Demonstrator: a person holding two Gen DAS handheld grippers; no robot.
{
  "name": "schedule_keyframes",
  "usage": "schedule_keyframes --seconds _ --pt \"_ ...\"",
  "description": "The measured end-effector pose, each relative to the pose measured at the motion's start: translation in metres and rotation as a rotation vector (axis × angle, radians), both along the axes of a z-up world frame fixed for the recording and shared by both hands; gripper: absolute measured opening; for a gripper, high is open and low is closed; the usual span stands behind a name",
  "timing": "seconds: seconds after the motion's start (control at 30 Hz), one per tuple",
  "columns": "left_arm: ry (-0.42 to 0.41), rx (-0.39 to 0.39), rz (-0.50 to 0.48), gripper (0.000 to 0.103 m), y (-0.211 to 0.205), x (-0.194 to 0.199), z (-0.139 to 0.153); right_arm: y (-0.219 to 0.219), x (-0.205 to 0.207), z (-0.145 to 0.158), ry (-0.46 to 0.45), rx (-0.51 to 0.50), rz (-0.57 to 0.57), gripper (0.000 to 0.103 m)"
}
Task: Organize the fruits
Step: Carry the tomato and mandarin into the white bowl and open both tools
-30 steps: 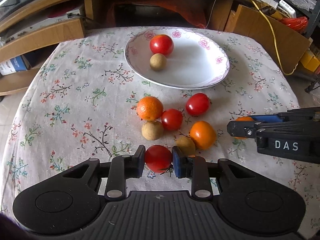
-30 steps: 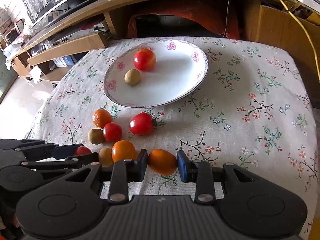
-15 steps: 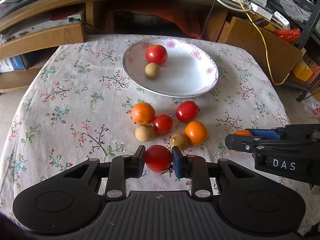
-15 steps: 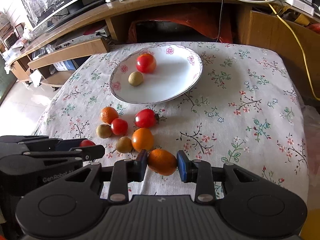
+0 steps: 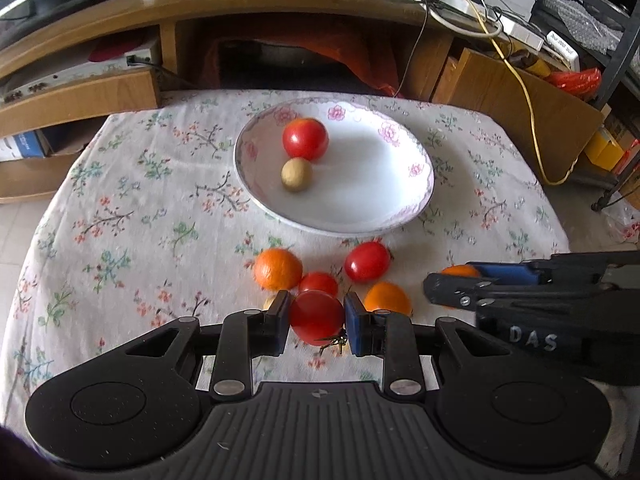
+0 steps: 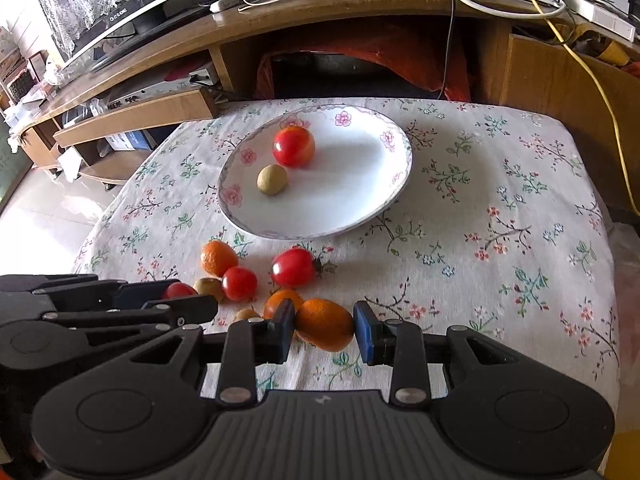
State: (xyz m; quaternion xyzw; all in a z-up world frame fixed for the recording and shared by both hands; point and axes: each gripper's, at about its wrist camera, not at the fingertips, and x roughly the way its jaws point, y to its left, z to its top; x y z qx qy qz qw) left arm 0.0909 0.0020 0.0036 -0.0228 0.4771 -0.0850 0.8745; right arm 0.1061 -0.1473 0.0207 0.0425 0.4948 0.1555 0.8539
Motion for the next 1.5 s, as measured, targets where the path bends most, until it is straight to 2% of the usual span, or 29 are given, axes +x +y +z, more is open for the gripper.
schedule_keyframes --seconds 0.5,1.03,1.5 --pt "-0.024 0.011 0.003 0.035 -0.007 0.042 0.008 -0.001 0.041 0.009 -0.029 0.036 -0.017 0.032" --pt "0.004 0.028 0.029 0.034 -0.003 0.077 -0.006 0.005 0.081 -0.010 -0.013 0.039 -0.013 0.032" --pt "0.007 0.039 0.036 0.034 -0.005 0.089 -0.016 0.004 0.096 -0.026 0.002 0.049 -0.020 0.032"
